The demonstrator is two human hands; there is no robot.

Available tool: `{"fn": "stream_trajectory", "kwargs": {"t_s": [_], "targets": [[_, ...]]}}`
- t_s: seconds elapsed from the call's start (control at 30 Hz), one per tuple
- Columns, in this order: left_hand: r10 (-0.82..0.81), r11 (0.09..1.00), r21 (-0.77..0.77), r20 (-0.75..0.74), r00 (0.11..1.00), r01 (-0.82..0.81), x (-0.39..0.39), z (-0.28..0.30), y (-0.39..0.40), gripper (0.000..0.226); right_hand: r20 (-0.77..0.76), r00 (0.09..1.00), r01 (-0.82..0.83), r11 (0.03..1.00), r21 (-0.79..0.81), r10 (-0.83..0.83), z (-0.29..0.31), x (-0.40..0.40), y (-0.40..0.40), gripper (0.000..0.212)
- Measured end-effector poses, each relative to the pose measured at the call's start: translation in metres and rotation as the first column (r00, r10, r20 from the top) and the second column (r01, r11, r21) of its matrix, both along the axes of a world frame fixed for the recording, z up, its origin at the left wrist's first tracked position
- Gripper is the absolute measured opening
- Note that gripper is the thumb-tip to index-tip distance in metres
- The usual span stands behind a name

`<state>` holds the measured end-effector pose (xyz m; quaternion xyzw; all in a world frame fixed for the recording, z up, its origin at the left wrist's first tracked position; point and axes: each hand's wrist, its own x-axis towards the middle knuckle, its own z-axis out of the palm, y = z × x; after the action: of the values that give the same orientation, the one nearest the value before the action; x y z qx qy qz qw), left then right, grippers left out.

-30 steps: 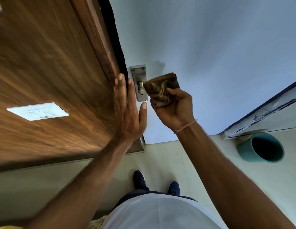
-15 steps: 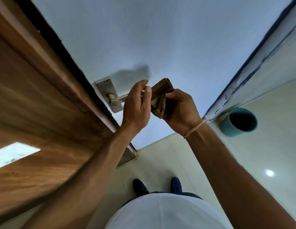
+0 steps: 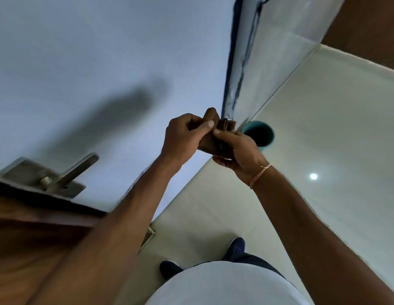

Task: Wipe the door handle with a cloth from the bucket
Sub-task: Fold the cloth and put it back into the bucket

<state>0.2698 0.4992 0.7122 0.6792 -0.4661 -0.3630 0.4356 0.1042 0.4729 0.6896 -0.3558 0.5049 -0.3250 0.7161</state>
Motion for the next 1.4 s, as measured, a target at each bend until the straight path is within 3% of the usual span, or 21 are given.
{"fn": "stream_trajectory", "kwargs": {"t_s": [0.17,0.33,0.5,0.6,0.73,0.87,0.97,1.1,1.17,1.23,1.33,1.4], "targets": [[0.002,1.000,0.001,-0.057,0.998,-0.002,-0.078,-0.002,-0.056,0.021,0.067,0.986,0.147,0.988,0.040,-0.150,-0.004,-0.086,-0.044,0.017],[-0.022,0.999,0.042,-0.169,0.985,0.030,-0.148,-0.009,-0.109,0.024,0.180,0.958,0.214,0.974,0.074,-0.224,-0.004,-0.163,-0.084,0.027],[-0.050,0.992,0.098,-0.281,0.958,0.081,-0.196,-0.023,-0.154,0.017,0.258,0.925,0.265,0.960,0.091,-0.280,-0.011,-0.212,-0.121,0.018],[-0.088,0.987,0.107,-0.271,0.958,0.121,-0.216,-0.033,-0.185,0.017,0.261,0.909,0.316,0.946,0.075,-0.324,-0.023,-0.235,-0.148,0.016],[-0.140,0.985,0.084,-0.117,0.983,0.150,-0.238,-0.054,-0.238,0.020,0.092,0.906,0.414,0.910,0.016,-0.414,-0.039,-0.256,-0.194,0.037],[-0.116,0.981,0.144,-0.080,0.990,0.127,-0.250,-0.082,-0.305,0.016,-0.199,0.872,0.409,0.888,-0.210,-0.448,-0.053,-0.268,-0.252,0.029],[-0.107,0.912,0.363,-0.244,0.964,0.193,-0.258,-0.102,-0.359,0.030,-0.395,0.820,0.302,0.899,-0.316,-0.414,-0.069,-0.274,-0.298,0.025],[0.053,0.695,0.631,-0.523,0.851,0.345,-0.255,-0.125,-0.416,0.066,-0.588,0.751,0.002,0.891,-0.453,-0.300,-0.097,-0.280,-0.347,0.035],[0.090,0.665,0.648,-0.562,0.822,0.370,-0.251,-0.142,-0.438,0.059,-0.649,0.703,-0.116,0.854,-0.508,-0.291,-0.114,-0.281,-0.369,0.038],[0.143,0.692,0.645,-0.562,0.814,0.324,-0.252,-0.163,-0.454,0.048,-0.685,0.673,-0.165,0.847,-0.506,-0.278,-0.133,-0.287,-0.388,0.036],[0.214,0.763,0.610,-0.549,0.808,0.213,-0.259,-0.204,-0.475,0.021,-0.645,0.716,-0.040,0.908,-0.418,-0.266,-0.178,-0.292,-0.421,0.039],[0.226,0.793,0.584,-0.545,0.807,0.172,-0.264,-0.230,-0.485,0.009,-0.486,0.835,0.163,0.959,-0.231,-0.259,-0.210,-0.291,-0.442,0.044]]}}
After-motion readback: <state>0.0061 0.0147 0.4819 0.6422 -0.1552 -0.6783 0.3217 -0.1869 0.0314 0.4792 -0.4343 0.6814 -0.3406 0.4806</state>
